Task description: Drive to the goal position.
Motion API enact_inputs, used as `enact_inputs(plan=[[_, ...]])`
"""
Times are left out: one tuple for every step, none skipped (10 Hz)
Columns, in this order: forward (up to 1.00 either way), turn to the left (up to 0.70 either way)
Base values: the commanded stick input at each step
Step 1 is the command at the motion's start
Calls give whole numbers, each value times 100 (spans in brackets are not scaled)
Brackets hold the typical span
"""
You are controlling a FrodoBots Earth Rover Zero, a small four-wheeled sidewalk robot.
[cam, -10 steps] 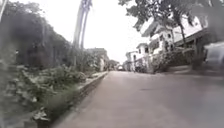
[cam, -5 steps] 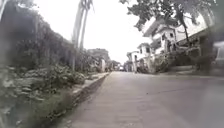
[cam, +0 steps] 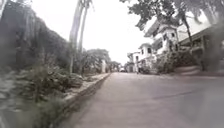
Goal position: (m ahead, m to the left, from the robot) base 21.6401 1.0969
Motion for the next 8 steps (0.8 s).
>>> enact_inputs(plan=[[70,0],[70,0],[70,0],[70,0],[70,0],[70,0],[70,0],[70,0]])
